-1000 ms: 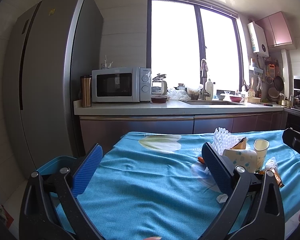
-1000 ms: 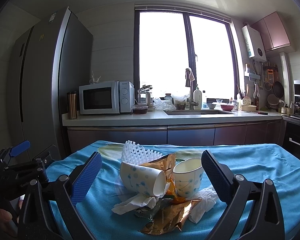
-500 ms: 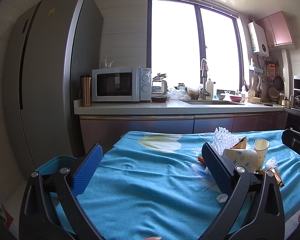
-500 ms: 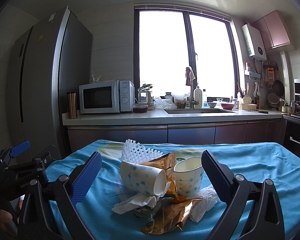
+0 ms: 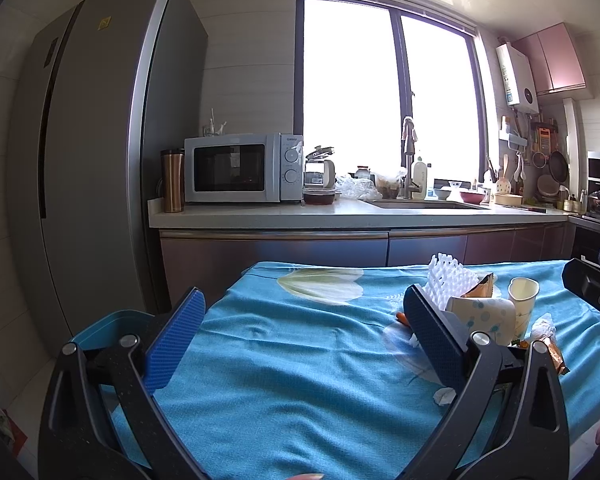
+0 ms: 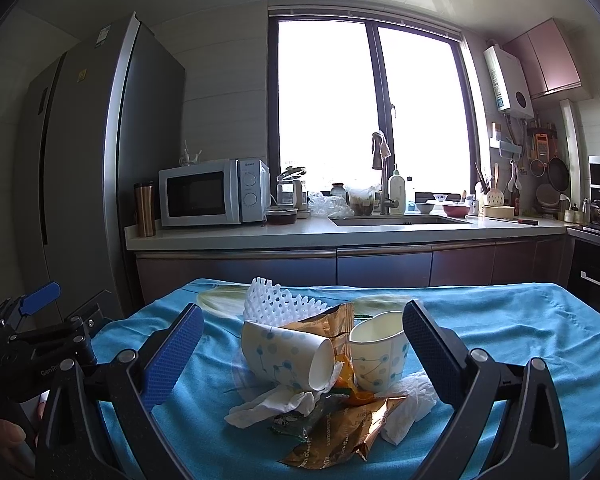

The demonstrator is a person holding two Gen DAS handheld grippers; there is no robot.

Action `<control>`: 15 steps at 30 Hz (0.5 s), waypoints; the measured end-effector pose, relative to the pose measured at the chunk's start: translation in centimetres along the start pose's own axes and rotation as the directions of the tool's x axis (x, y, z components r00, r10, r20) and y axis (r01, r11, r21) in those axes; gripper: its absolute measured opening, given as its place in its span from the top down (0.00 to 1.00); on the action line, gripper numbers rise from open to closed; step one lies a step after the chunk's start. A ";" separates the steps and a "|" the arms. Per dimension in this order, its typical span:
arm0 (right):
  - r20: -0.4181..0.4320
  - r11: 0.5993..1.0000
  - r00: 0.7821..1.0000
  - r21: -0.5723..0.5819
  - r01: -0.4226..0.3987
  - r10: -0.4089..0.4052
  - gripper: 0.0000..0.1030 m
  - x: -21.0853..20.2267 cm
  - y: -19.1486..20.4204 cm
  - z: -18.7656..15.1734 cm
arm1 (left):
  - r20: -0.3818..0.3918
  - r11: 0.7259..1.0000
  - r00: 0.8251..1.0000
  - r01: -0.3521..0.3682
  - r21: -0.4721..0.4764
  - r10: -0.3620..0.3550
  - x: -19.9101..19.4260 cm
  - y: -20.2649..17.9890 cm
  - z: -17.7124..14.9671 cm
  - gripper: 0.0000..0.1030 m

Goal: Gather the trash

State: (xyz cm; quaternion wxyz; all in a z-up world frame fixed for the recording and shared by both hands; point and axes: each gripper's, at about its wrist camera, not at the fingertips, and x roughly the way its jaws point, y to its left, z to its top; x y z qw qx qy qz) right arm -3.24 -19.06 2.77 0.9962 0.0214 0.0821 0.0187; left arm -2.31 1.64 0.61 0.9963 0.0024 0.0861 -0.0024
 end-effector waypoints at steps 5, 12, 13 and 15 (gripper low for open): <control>0.000 1.000 1.000 0.001 0.001 -0.001 0.06 0.0 0.0 0.0 | 0.000 1.000 1.000 -0.001 0.001 0.001 0.0 0.0 0.0 0.05; -0.001 1.000 1.000 0.001 -0.001 0.001 0.06 0.0 -0.1 0.0 | 0.000 1.000 1.000 -0.001 0.000 0.001 0.0 0.0 0.0 0.05; -0.003 1.000 1.000 0.002 -0.003 0.003 0.06 0.0 -0.1 0.0 | -0.002 1.000 1.000 0.001 0.000 -0.001 0.0 0.0 0.0 0.05; -0.006 1.000 1.000 0.002 -0.005 0.005 0.06 0.2 0.0 0.0 | -0.001 1.000 1.000 0.000 0.001 0.000 -0.1 -0.1 -0.1 0.05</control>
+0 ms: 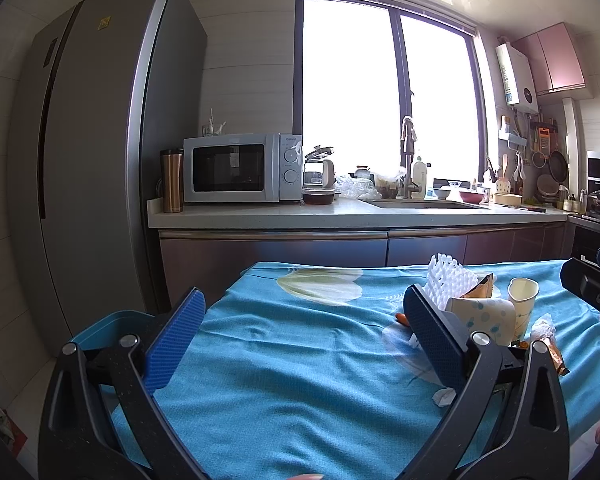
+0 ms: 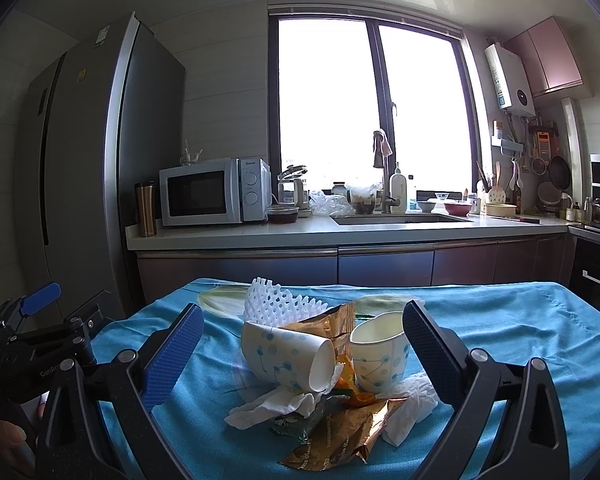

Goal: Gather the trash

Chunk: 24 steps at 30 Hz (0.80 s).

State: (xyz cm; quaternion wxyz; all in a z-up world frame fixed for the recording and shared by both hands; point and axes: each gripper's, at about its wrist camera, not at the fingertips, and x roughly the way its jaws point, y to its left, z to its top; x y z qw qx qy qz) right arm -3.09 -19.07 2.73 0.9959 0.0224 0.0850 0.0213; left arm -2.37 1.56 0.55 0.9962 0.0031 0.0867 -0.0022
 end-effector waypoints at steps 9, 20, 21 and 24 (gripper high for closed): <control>-0.013 1.000 1.000 0.005 -0.010 0.010 0.06 0.7 -0.2 0.1 | -0.010 1.000 1.000 0.003 0.007 -0.003 0.3 -0.1 -0.1 0.05; -0.105 0.999 0.994 0.047 -0.003 0.008 0.06 2.2 -2.0 -1.0 | -0.097 0.996 0.992 0.088 0.022 -0.086 2.2 -1.5 -0.7 0.05; -0.122 0.999 0.993 0.054 0.002 0.005 0.06 2.4 -2.3 -1.2 | -0.115 0.994 0.988 0.107 0.027 -0.103 2.5 -1.9 -0.8 0.05; -0.168 0.996 0.986 0.084 0.008 0.006 0.06 3.3 -3.3 -1.8 | -0.155 0.986 0.975 0.165 0.038 -0.157 3.4 -3.1 -1.3 0.05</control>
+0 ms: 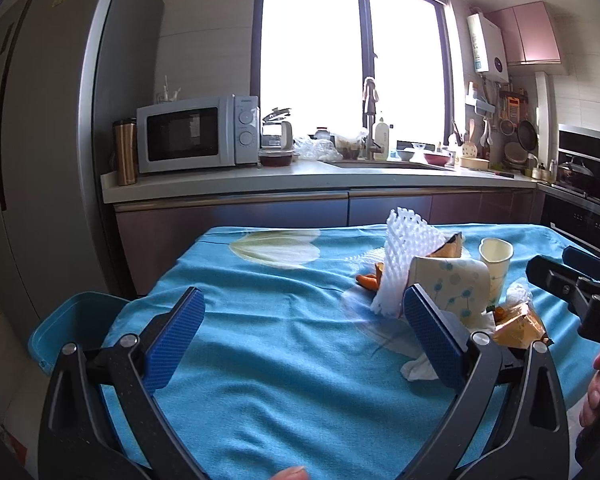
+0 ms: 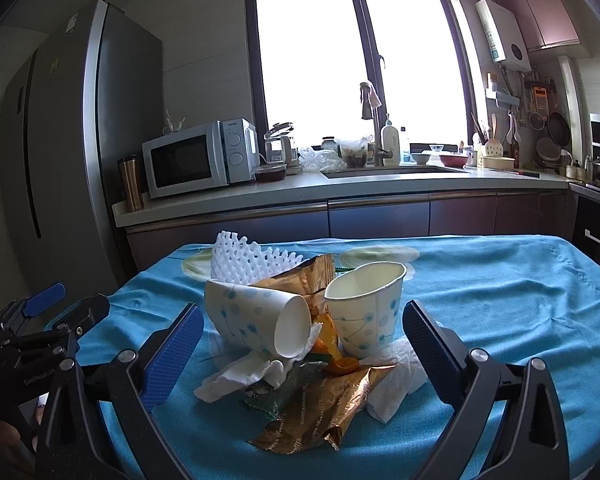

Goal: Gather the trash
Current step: 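Grasp the white tissue with the left tool while the right tool grasps the gold wrapper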

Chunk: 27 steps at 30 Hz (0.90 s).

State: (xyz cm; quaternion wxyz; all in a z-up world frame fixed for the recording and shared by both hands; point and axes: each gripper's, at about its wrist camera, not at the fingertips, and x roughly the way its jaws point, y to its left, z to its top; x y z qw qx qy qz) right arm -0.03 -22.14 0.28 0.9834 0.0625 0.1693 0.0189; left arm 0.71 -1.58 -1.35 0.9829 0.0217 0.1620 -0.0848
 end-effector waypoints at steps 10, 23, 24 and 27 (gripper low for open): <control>-0.095 0.997 0.995 0.081 0.006 0.002 0.14 2.1 -3.4 -0.4 | -0.100 0.985 0.982 0.165 0.048 -0.160 3.3 -3.7 -0.2 0.05; -0.120 0.995 0.993 0.099 0.001 0.011 0.22 4.2 -5.8 0.9 | -0.185 0.958 0.942 0.286 0.019 -0.278 7.6 -6.1 1.1 0.05; -0.118 0.996 0.993 0.088 0.005 0.006 0.22 4.2 -5.8 1.0 | -0.188 0.955 0.940 0.295 0.025 -0.286 7.6 -6.2 0.9 0.05; -0.128 0.995 0.992 0.095 -0.001 0.013 0.22 4.2 -6.3 0.8 | -0.208 0.944 0.926 0.328 0.037 -0.314 7.6 -6.6 0.4 0.06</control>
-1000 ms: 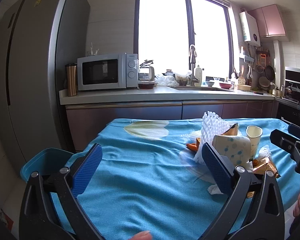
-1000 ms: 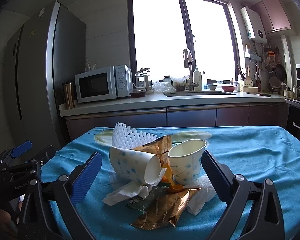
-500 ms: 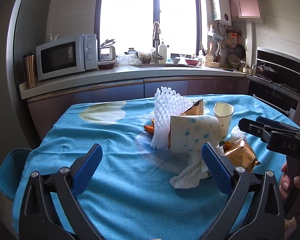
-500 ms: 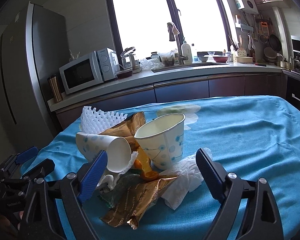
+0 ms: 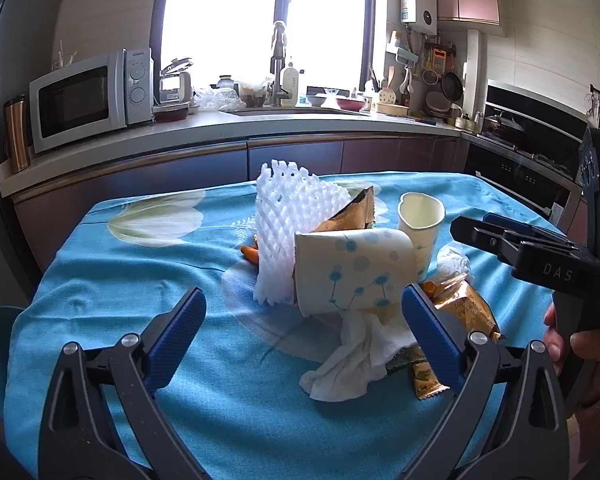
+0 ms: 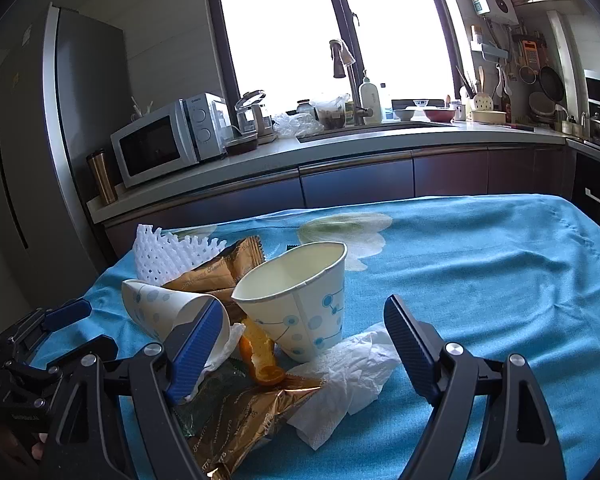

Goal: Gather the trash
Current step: 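Grasp the white tissue with the left tool while the right tool grasps the gold wrapper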

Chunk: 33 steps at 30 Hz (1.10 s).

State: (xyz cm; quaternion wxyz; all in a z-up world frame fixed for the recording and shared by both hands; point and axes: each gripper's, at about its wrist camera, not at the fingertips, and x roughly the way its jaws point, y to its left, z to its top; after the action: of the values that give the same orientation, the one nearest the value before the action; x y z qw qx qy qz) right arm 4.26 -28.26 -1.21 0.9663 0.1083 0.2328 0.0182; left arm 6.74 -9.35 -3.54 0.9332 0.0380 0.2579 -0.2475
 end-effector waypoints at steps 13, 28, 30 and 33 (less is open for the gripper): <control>-0.175 0.986 0.971 0.040 -0.161 0.165 0.48 -1.5 0.6 -4.7 | -0.142 0.992 0.985 0.105 0.076 -0.094 2.1 -2.4 -2.4 0.23; -0.149 0.966 0.957 0.111 -0.232 0.248 0.89 -3.5 0.4 -4.2 | -0.161 0.978 0.966 0.207 0.024 -0.201 0.6 -0.9 -3.2 0.93; -0.135 0.969 0.962 0.099 -0.226 0.238 0.90 -4.1 0.6 -3.9 | -0.148 0.976 0.966 0.217 0.023 -0.211 -0.5 -0.5 -3.3 0.93; -0.116 0.973 0.968 0.085 -0.214 0.223 0.90 -4.8 0.6 -3.1 | -0.134 0.973 0.965 0.229 0.011 -0.225 -2.1 0.6 -3.6 0.93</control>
State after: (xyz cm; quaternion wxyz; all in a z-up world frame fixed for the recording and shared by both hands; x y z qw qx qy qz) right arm -1.45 -27.47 -1.64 0.9375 0.1667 0.2799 0.1228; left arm 3.82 -7.21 -5.60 0.8790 0.0367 0.3185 -0.3530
